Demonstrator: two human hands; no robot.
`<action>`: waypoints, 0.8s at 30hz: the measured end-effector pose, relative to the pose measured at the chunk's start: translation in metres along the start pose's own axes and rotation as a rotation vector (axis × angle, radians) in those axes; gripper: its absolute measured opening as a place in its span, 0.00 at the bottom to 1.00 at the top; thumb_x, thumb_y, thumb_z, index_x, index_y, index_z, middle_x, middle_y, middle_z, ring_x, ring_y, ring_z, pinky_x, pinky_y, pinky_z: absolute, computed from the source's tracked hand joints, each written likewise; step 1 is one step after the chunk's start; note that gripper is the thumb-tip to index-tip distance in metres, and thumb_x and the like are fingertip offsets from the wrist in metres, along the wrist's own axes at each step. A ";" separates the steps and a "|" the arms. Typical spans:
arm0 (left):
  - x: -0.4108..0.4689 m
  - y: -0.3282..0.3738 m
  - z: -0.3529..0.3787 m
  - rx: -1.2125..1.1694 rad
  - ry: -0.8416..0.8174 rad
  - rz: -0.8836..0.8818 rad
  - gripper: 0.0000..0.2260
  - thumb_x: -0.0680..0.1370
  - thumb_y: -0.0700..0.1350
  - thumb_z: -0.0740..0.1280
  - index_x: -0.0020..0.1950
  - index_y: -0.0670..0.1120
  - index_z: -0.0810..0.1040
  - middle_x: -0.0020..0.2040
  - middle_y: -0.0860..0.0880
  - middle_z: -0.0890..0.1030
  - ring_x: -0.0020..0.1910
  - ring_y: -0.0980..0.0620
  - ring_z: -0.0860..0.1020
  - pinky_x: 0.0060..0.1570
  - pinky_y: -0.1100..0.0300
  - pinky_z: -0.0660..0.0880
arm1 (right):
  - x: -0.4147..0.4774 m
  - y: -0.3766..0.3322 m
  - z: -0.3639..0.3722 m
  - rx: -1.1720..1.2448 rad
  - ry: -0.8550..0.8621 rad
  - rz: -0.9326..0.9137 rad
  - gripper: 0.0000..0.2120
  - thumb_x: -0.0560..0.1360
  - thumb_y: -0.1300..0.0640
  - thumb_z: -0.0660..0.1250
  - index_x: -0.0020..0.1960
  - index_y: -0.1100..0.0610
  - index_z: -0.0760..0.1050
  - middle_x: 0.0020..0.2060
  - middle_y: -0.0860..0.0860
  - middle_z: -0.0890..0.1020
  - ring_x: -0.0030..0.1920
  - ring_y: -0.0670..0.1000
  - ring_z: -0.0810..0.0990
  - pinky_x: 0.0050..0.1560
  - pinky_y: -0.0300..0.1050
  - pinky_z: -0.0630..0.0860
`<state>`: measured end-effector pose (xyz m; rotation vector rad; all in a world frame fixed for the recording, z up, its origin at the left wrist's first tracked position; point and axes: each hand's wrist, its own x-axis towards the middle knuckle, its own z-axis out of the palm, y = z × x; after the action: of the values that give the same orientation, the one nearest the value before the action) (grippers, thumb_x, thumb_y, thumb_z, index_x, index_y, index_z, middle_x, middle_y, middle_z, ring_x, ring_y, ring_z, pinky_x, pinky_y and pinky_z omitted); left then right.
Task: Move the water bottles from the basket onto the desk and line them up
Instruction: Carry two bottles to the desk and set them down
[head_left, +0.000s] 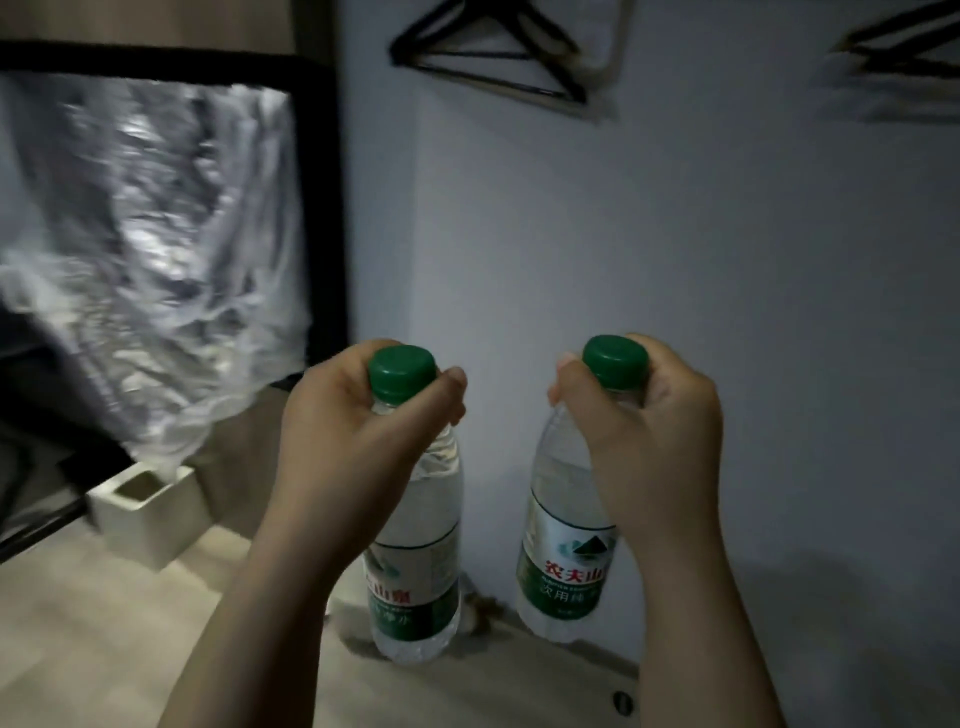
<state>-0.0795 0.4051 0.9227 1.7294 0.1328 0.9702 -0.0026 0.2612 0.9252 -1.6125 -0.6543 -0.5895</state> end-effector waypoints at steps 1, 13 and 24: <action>0.002 -0.002 -0.014 0.011 0.055 -0.016 0.08 0.70 0.49 0.73 0.35 0.47 0.80 0.32 0.53 0.83 0.31 0.59 0.80 0.33 0.69 0.74 | 0.002 -0.003 0.015 0.034 -0.039 -0.014 0.11 0.71 0.52 0.68 0.36 0.59 0.76 0.31 0.53 0.80 0.32 0.50 0.77 0.32 0.34 0.72; 0.012 -0.019 -0.110 0.321 0.499 -0.038 0.04 0.71 0.46 0.71 0.38 0.48 0.80 0.33 0.55 0.83 0.33 0.62 0.80 0.32 0.75 0.73 | 0.020 -0.010 0.163 0.498 -0.474 -0.052 0.11 0.71 0.54 0.69 0.36 0.61 0.77 0.30 0.56 0.80 0.33 0.53 0.78 0.33 0.37 0.73; 0.016 -0.033 -0.117 0.527 0.731 -0.105 0.07 0.70 0.50 0.70 0.38 0.47 0.80 0.36 0.49 0.83 0.36 0.56 0.81 0.36 0.67 0.76 | 0.033 0.009 0.236 0.710 -0.695 -0.037 0.09 0.69 0.51 0.69 0.35 0.55 0.75 0.29 0.49 0.78 0.30 0.44 0.75 0.33 0.29 0.70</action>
<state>-0.1342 0.5142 0.9115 1.7129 1.0166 1.5444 0.0301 0.4973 0.9111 -1.0950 -1.2394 0.2121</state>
